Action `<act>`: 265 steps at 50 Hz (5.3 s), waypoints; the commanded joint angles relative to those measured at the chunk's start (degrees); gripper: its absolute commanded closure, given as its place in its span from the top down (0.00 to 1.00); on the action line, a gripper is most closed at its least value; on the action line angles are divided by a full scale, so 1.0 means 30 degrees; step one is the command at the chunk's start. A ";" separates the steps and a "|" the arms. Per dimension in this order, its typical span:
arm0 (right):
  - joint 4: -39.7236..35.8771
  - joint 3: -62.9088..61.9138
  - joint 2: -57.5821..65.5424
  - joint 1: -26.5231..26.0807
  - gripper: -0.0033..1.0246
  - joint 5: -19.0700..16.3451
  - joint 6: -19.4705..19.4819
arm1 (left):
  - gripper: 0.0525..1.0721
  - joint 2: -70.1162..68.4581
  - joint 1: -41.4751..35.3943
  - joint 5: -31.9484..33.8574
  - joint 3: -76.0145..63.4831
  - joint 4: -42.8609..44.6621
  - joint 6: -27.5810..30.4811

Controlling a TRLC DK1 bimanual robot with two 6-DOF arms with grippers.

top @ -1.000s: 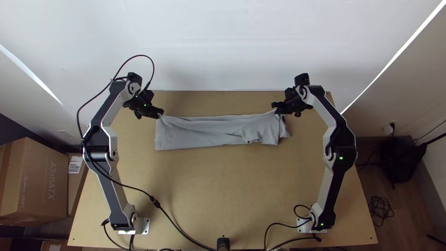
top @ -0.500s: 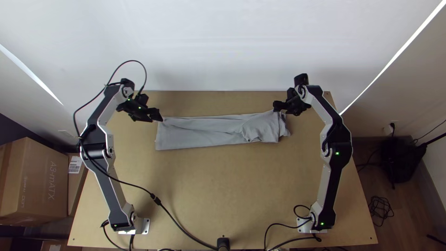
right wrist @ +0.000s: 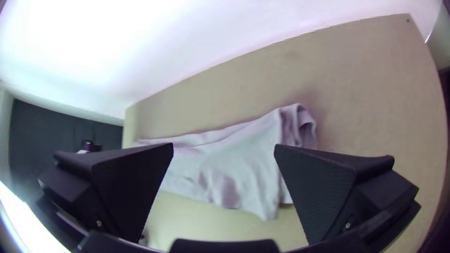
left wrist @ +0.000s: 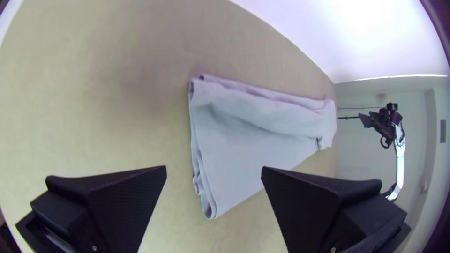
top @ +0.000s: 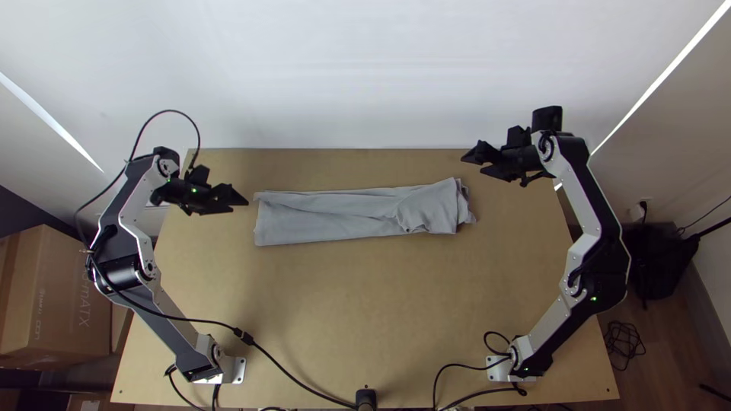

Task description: Fold the t-shirt

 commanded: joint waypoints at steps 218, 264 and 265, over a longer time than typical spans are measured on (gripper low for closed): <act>0.2288 -0.6740 -0.1961 0.2717 0.96 0.0584 0.1813 | 0.95 0.2878 -1.6069 -0.6618 1.1683 0.7155 -1.2052; 0.5247 -0.0382 0.6535 0.6409 0.96 0.0145 0.0582 | 0.95 -0.7347 -0.8423 -0.8962 0.6966 0.3082 -0.9796; 0.5247 -0.0324 0.6652 0.6467 0.96 0.0115 0.0553 | 0.95 -0.7523 -0.8394 -0.9108 0.6849 0.3082 -0.9796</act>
